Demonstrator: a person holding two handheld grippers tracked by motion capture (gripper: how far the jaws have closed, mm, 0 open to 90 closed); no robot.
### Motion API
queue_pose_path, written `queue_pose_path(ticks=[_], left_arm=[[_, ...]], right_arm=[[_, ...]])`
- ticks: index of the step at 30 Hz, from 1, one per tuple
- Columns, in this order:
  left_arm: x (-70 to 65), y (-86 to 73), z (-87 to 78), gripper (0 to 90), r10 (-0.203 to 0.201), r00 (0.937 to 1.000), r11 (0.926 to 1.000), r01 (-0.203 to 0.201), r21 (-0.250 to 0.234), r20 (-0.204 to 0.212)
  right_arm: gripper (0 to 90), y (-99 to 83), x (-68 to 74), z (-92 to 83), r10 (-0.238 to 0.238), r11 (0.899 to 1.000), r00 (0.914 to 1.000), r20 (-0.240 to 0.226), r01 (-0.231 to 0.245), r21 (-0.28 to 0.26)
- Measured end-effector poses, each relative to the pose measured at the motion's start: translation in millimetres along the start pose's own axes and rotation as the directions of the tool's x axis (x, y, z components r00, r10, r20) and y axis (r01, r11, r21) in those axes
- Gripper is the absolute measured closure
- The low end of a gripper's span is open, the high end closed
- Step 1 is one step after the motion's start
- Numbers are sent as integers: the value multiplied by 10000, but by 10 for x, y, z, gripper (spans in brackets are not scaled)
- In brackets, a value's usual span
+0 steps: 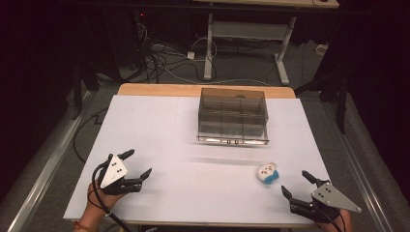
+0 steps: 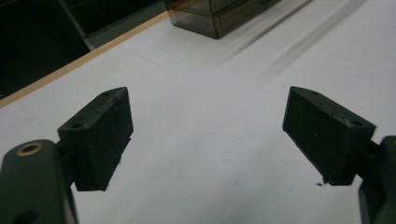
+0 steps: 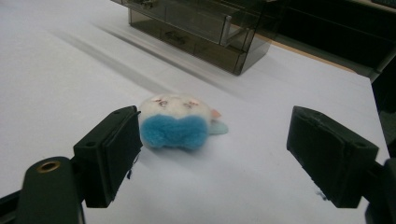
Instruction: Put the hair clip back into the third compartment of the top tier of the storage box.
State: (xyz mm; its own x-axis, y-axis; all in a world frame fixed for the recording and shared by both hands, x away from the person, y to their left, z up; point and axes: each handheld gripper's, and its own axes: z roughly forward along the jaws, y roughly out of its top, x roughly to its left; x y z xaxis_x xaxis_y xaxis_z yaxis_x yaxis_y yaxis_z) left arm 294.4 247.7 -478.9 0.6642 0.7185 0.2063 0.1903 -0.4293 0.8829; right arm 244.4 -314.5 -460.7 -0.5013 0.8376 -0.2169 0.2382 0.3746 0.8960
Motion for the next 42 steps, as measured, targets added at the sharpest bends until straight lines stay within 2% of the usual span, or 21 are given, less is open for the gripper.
queue_pose_path(ticks=[4,5,6,8,12,22,33,36,42], left_arm=[[-28,-2,1,159,64,9999,9998,-62,180,-88],[-29,-8,4,159,41,9999,9997,-39,235,-121],[-30,-17,8,160,7,10000,9997,-4,256,-96],[-46,-25,9,159,204,9998,9989,-201,429,-71],[-67,-43,10,159,165,9998,9980,-171,611,100],[-141,-43,42,159,465,9983,9946,-494,909,339],[-160,-32,41,159,498,9979,9941,-535,948,418],[-166,-31,46,159,517,9977,9936,-557,982,429],[-169,-28,49,159,526,9977,9934,-567,999,433]], right_arm=[[186,0,-21,-20,65,9999,10000,46,-65,90],[203,6,-28,-28,82,9999,9999,-107,-81,76],[194,10,-35,-29,111,9999,9998,-152,-110,102],[179,14,-55,-8,129,9998,9999,-10,-128,170],[166,38,-94,28,187,9995,9998,-2,-187,236],[165,109,-97,99,288,9979,9992,-273,-271,592],[200,245,-13,297,-215,9921,9936,-1111,349,1204],[221,283,23,384,-342,9880,9883,-1487,559,1439],[219,311,91,530,-573,9786,9849,-1634,878,1860]])
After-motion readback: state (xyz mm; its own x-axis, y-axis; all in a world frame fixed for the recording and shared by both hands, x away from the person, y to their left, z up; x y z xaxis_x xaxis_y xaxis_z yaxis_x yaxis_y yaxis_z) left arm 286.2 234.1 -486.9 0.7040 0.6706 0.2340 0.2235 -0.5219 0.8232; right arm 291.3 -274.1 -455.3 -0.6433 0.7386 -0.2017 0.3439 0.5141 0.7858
